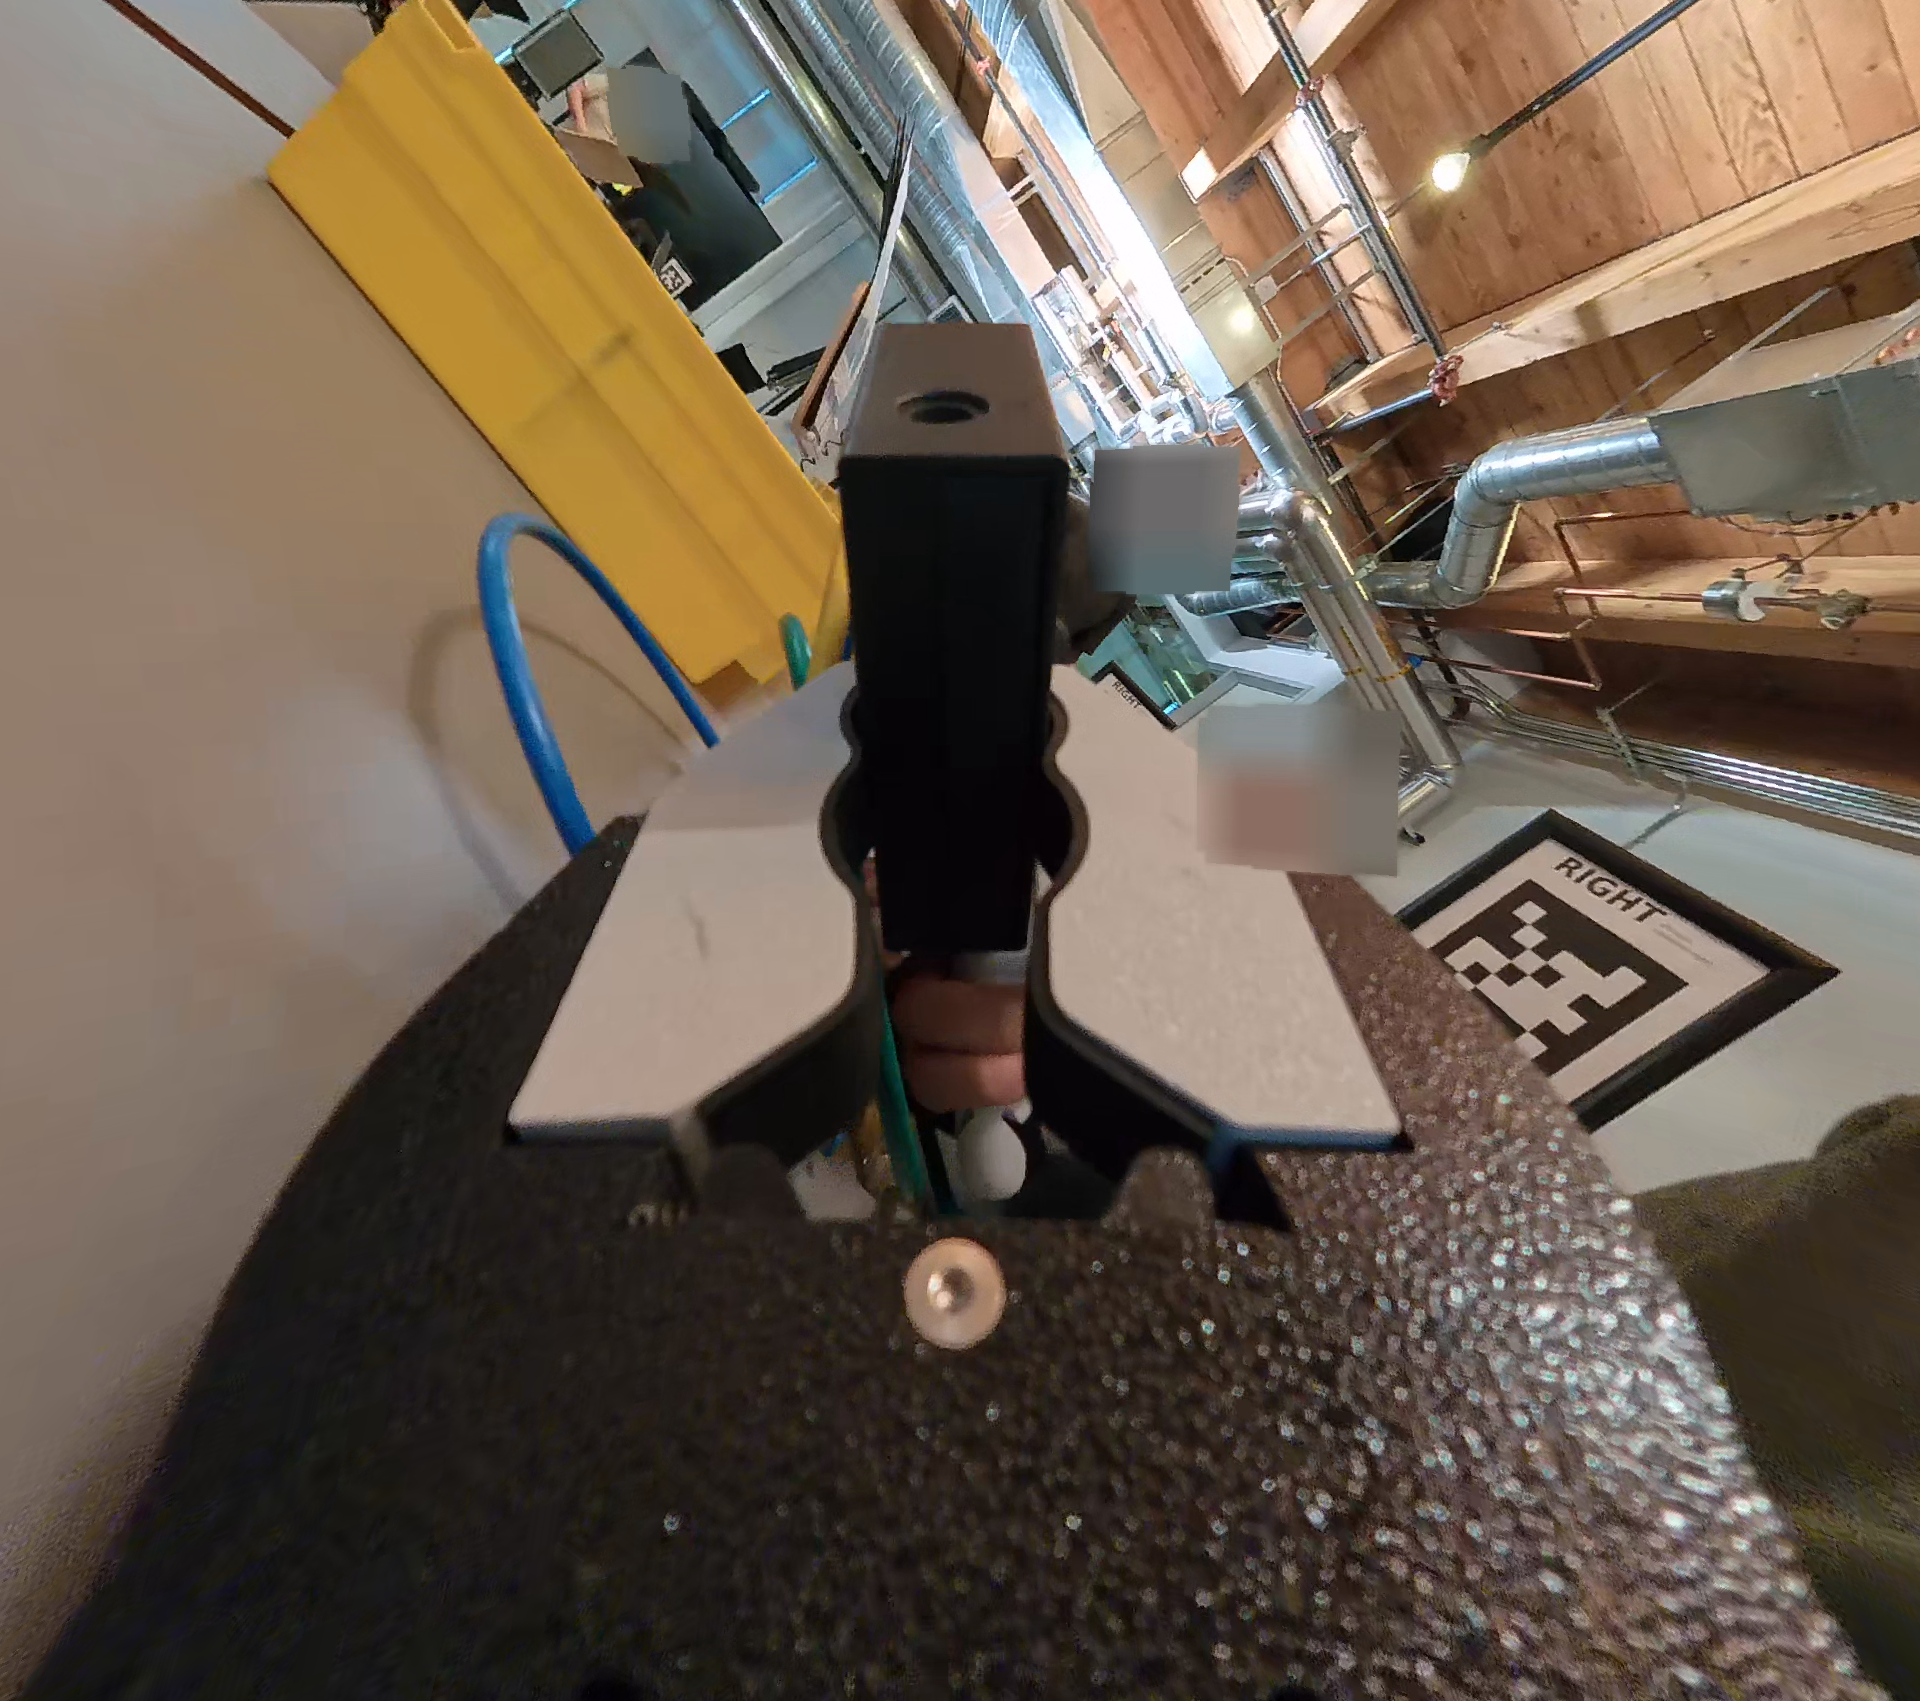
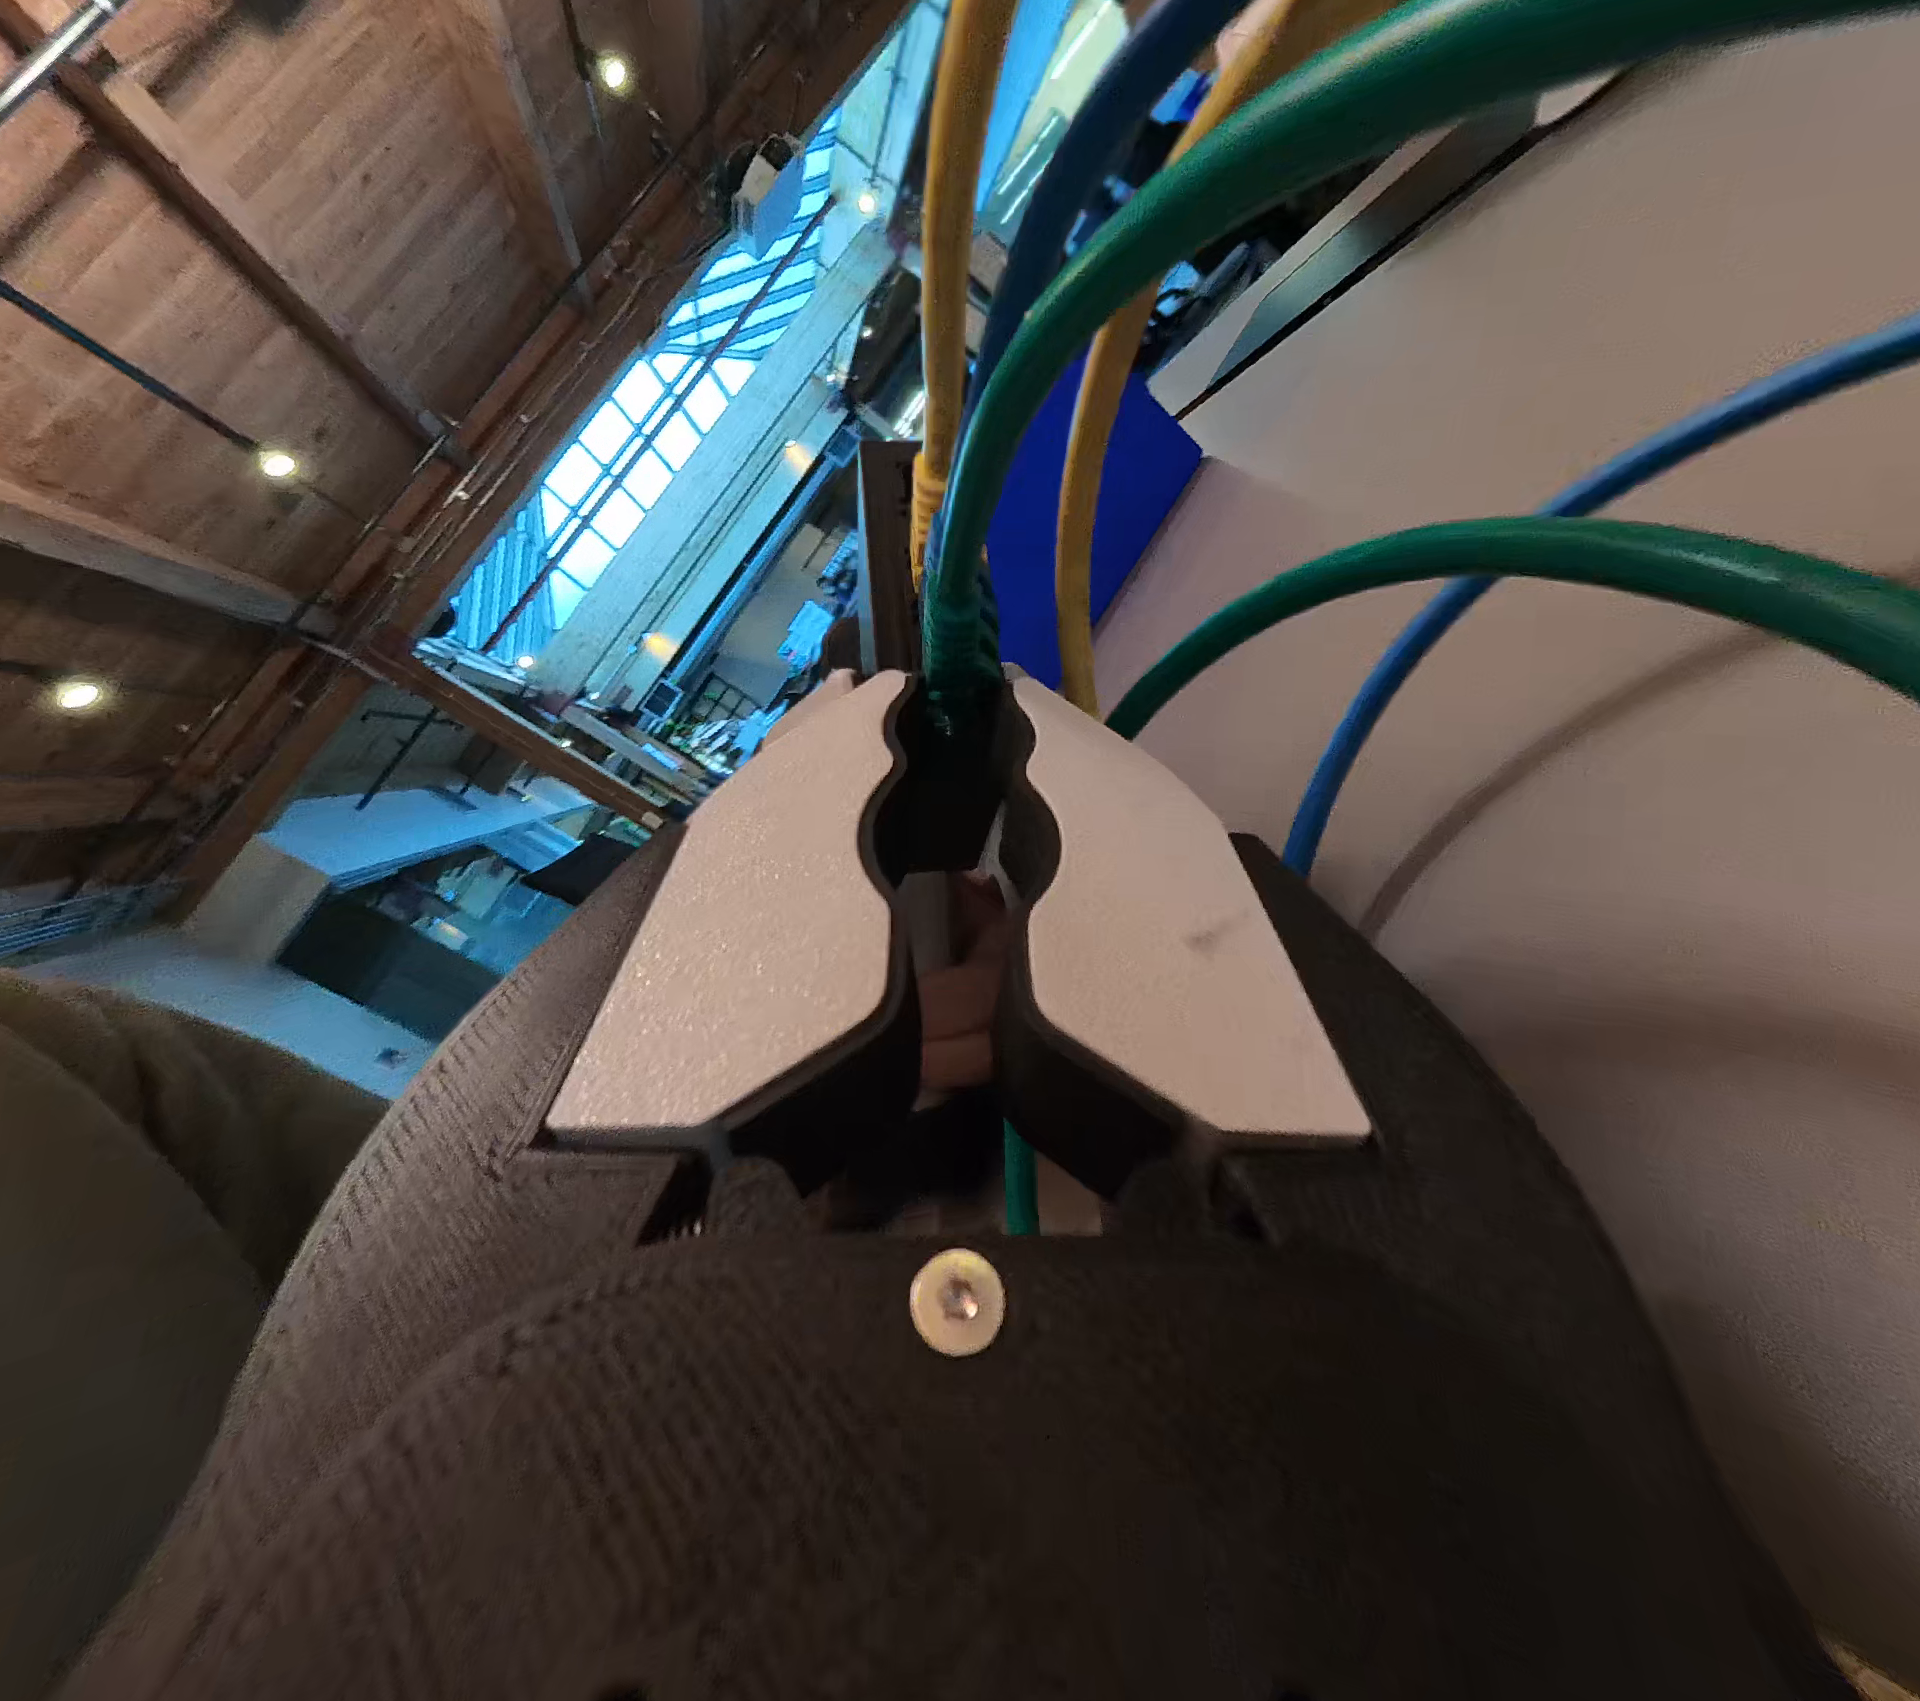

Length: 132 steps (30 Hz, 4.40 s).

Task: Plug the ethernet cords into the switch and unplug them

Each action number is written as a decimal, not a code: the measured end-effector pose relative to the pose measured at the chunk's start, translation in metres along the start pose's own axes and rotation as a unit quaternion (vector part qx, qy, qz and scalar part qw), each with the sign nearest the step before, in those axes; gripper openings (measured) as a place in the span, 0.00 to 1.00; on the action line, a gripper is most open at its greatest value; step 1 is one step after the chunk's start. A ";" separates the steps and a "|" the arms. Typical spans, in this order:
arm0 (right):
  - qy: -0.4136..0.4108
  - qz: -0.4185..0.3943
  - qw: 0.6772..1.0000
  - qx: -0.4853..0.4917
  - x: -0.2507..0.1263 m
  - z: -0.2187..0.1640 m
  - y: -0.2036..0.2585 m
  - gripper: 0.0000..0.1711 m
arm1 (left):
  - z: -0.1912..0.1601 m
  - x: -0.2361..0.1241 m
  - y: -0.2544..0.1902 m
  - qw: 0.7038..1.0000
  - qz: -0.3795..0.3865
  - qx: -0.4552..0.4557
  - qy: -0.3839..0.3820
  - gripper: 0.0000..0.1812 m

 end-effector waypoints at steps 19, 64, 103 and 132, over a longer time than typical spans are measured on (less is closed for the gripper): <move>0.003 -0.069 0.995 -0.069 -0.001 -0.006 0.030 0.08 | 0.003 -0.003 -0.009 0.999 -0.041 -0.021 -0.005 0.15; -0.087 -0.007 0.996 0.015 0.020 -0.024 0.015 0.08 | 0.005 -0.017 -0.005 0.991 0.007 -0.090 -0.101 0.15; -0.040 -0.058 0.991 -0.115 0.012 -0.014 0.038 0.04 | 0.004 -0.009 -0.015 0.991 -0.030 -0.096 -0.092 0.15; 0.155 -0.081 0.947 -0.270 -0.053 0.069 0.183 0.05 | 0.053 -0.063 -0.017 0.976 0.121 0.083 -0.161 0.15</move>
Point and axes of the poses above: each gripper's, where its closed fingertips meet, x out along the fingers, z out of its top, y = z × x across the jaws, the point moved 9 cm from there along -x, back along the fingers, and after that the axes turned 14 degrees about x, right-handed, at the moved point
